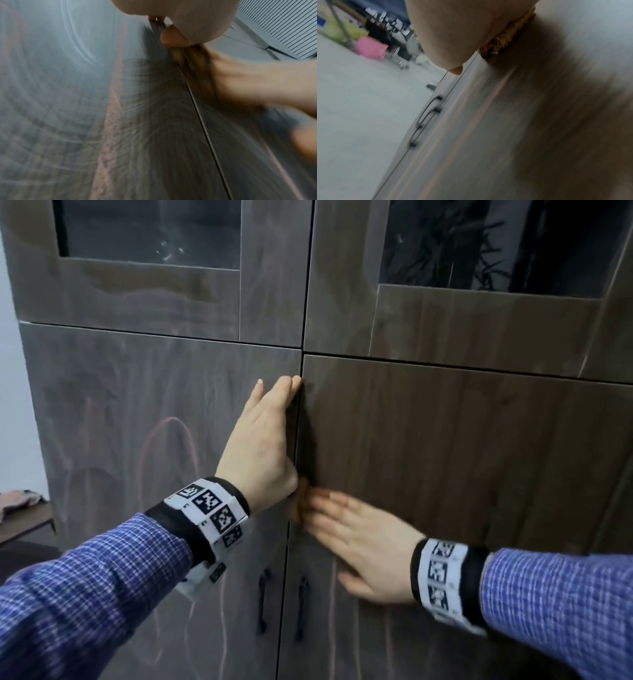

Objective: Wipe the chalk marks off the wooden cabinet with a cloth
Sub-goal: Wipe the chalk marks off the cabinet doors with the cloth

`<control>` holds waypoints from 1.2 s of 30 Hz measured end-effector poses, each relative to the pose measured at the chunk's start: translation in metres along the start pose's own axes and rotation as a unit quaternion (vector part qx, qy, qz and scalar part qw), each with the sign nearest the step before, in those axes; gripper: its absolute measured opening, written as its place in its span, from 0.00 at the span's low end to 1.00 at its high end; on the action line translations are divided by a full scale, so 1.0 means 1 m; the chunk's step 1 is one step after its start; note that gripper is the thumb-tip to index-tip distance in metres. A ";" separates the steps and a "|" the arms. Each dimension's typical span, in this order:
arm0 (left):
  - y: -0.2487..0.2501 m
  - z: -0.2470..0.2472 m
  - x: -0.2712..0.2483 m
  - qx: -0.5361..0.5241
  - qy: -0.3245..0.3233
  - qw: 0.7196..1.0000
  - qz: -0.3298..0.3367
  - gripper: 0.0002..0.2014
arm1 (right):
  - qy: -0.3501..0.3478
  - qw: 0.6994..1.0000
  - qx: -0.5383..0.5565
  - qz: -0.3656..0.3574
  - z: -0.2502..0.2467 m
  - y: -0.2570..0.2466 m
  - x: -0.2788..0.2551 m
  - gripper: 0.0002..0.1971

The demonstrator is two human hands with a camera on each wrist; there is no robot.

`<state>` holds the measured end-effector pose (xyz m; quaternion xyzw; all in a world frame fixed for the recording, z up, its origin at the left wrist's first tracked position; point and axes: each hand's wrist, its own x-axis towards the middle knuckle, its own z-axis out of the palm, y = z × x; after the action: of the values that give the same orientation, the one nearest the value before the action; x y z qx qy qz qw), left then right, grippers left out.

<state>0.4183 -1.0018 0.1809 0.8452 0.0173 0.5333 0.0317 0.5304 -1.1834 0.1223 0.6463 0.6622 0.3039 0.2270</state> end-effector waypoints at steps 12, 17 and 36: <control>0.005 -0.017 -0.006 -0.047 -0.029 0.998 0.027 0.47 | 0.181 0.965 -0.049 0.186 -0.089 0.080 0.047 0.44; 0.006 -0.008 -0.014 -0.008 -0.033 0.999 0.026 0.43 | 0.117 0.989 -0.027 0.084 -0.028 0.020 0.028 0.46; 0.053 0.050 -0.068 0.146 -0.095 0.982 0.079 0.43 | 0.115 0.977 0.009 0.181 0.016 0.015 -0.058 0.46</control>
<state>0.4342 -1.0607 0.1020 0.8863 0.0254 0.4429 -0.1328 0.5558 -1.2398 0.1162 0.7179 0.5588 0.4064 0.0848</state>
